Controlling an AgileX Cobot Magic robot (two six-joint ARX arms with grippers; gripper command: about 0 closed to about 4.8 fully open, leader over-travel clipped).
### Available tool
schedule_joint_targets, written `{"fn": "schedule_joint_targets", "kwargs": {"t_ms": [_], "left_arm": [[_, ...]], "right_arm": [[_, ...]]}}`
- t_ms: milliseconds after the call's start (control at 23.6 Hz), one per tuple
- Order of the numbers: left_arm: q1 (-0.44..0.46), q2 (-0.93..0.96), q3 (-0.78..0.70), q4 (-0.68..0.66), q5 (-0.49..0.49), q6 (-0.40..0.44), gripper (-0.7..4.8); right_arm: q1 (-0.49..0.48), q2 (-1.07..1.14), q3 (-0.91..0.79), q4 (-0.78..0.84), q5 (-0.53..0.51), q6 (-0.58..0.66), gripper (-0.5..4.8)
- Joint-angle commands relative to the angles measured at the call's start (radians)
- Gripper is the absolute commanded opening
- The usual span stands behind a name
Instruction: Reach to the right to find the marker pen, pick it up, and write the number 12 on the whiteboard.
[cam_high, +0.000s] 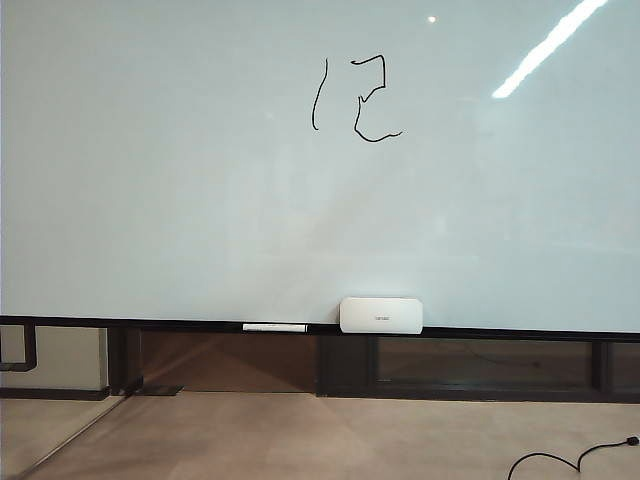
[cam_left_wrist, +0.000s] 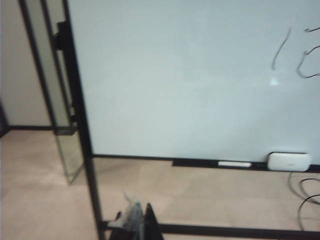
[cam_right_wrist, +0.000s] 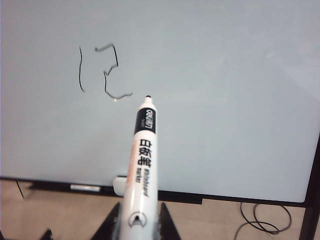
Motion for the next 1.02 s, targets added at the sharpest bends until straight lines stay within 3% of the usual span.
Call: {"fn": "schedule_joint_targets", "kwargs": {"t_ms": [42,297,467,849,1019], "left_arm": [[-0.001,0.002,-0.053,0.111,0.070,-0.006,-0.05],[-0.001,0.002,-0.199,0.255,0.149,-0.031,-0.05],[-0.001,0.002,-0.283,0.350,0.148,-0.055,-0.05],[-0.001,0.003,-0.392,0.437,0.140,-0.029,-0.05],[-0.001,0.003,-0.416,0.473,0.139,-0.029,-0.05]], "right_arm": [[0.000,-0.091,-0.047,-0.035,0.002,0.029,-0.02],[0.000,-0.201,-0.135,-0.064,-0.008,0.066,-0.02],[0.000,-0.209,-0.184,-0.056,-0.008,0.077,-0.02],[0.001,-0.211,-0.300,0.096,-0.013,0.095,-0.01],[0.001,-0.213,-0.346,0.164,-0.066,0.094,-0.02]]}}
